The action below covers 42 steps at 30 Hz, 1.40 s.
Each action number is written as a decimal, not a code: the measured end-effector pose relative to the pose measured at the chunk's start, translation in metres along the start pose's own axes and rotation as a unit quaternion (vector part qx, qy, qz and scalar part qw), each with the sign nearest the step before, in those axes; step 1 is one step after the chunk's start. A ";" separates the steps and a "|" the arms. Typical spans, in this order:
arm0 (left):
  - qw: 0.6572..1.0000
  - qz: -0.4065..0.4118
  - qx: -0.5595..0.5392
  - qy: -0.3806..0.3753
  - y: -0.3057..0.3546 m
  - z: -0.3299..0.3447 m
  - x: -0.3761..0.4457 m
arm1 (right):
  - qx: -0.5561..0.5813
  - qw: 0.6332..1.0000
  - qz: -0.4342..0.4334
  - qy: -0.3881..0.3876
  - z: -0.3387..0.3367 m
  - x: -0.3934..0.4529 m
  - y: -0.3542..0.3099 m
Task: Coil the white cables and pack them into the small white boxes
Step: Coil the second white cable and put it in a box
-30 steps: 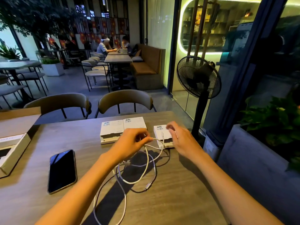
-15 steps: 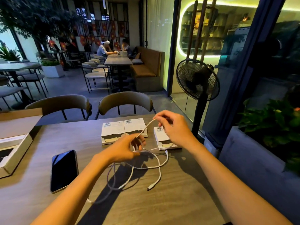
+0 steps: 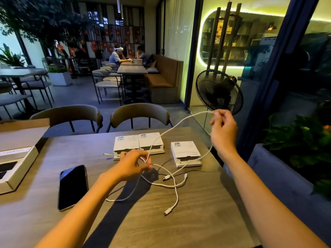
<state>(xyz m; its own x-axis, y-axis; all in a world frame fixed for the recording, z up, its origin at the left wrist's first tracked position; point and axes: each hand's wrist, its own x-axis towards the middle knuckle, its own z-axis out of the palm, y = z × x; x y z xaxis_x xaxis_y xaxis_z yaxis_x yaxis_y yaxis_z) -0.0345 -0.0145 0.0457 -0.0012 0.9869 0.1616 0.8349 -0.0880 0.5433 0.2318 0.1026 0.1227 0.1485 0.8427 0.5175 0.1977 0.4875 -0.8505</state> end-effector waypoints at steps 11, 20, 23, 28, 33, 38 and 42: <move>0.982 0.113 -0.102 0.111 0.058 -0.025 0.004 | -0.411 0.827 -0.252 -0.290 0.028 -0.054 -0.017; 0.958 0.065 -0.240 0.144 0.056 -0.034 0.004 | -0.083 0.957 -0.153 -0.234 0.027 -0.036 -0.033; 0.963 0.042 -0.218 0.150 0.035 -0.033 0.003 | 0.000 0.995 -0.059 -0.079 0.008 -0.014 -0.026; 0.948 0.006 -0.278 0.154 0.040 -0.024 0.005 | -0.237 0.964 0.030 -0.118 -0.007 -0.003 -0.010; 0.955 0.020 -0.268 0.126 0.069 -0.021 0.010 | -0.442 0.857 -0.102 -0.245 0.014 -0.040 -0.012; 0.934 0.036 -0.354 0.031 0.089 -0.024 0.009 | -0.321 0.867 -0.231 -0.302 0.031 -0.046 -0.009; 0.891 0.031 -0.438 -0.112 0.088 -0.036 0.000 | -0.213 0.933 -0.164 -0.241 0.032 -0.041 -0.007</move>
<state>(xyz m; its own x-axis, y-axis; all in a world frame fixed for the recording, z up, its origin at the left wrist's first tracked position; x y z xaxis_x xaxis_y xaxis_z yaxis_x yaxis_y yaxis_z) 0.0191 -0.0270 0.1227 0.2211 0.9702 0.0988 0.0788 -0.1188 0.9898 0.1931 0.0723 0.1043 -0.4203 0.7193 0.5531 0.5379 0.6885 -0.4865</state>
